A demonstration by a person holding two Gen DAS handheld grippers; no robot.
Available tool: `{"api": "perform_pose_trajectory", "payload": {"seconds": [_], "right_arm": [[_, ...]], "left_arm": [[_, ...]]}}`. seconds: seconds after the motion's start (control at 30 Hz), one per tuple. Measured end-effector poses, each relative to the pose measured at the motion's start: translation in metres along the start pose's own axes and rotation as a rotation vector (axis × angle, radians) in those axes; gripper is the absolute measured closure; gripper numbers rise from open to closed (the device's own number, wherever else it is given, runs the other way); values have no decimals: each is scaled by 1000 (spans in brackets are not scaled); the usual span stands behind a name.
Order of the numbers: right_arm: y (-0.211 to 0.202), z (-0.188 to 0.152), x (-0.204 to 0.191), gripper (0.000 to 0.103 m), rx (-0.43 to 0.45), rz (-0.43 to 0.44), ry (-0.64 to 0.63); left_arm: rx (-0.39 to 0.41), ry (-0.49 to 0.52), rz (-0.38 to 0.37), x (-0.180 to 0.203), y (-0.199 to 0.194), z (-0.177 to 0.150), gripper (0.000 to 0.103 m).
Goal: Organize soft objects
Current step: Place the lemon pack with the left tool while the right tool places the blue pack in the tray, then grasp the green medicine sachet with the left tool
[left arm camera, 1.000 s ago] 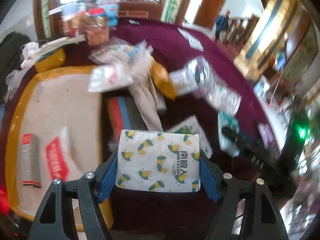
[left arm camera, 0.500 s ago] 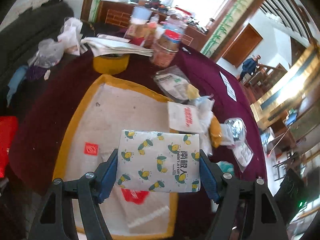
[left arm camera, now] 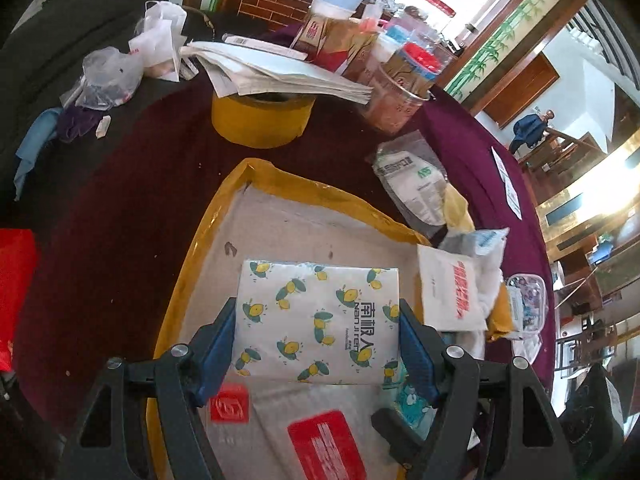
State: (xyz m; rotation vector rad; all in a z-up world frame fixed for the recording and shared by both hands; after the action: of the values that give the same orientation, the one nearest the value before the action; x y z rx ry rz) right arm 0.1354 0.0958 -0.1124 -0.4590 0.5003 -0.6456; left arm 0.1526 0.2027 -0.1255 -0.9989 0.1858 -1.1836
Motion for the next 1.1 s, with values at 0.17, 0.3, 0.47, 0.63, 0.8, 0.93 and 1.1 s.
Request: {"api": "perform_pose_trajectory", "payload": {"seconds": [0.17, 0.3, 0.47, 0.63, 0.8, 0.93, 1.1], "right_arm": [[18, -1, 3, 56, -34, -15, 1], [25, -7, 0, 56, -57, -29, -23], [30, -12, -4, 55, -60, -33, -52], [32, -17, -13, 45, -69, -22, -97], [13, -12, -15, 24, 0, -9, -95], [-15, -9, -13, 23, 44, 44, -57], [-59, -12, 14, 21, 96, 41, -6]], "left_arm": [[-46, 12, 64, -9, 17, -6, 25], [-60, 16, 84, -14, 23, -8, 25], [-56, 30, 123, -19, 25, -9, 25], [-52, 60, 119, -15, 27, -11, 21], [-47, -27, 42, -12, 19, -9, 15], [12, -79, 18, -8, -3, -4, 13], [116, -14, -1, 28, -45, -20, 10]]}}
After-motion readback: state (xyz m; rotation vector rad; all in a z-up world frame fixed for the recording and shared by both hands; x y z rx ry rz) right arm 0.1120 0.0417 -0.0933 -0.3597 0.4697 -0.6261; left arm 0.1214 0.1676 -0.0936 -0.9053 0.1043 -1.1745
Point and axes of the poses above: each gripper's, at about its wrist camera, not at the fingertips, and y roughly the way its jaws point, x to its right, z to its top, the point moved 9 cm from there along y, roughly the way its jaws point, and after that the axes turned 14 degrees about x, right-handed, at the moved point
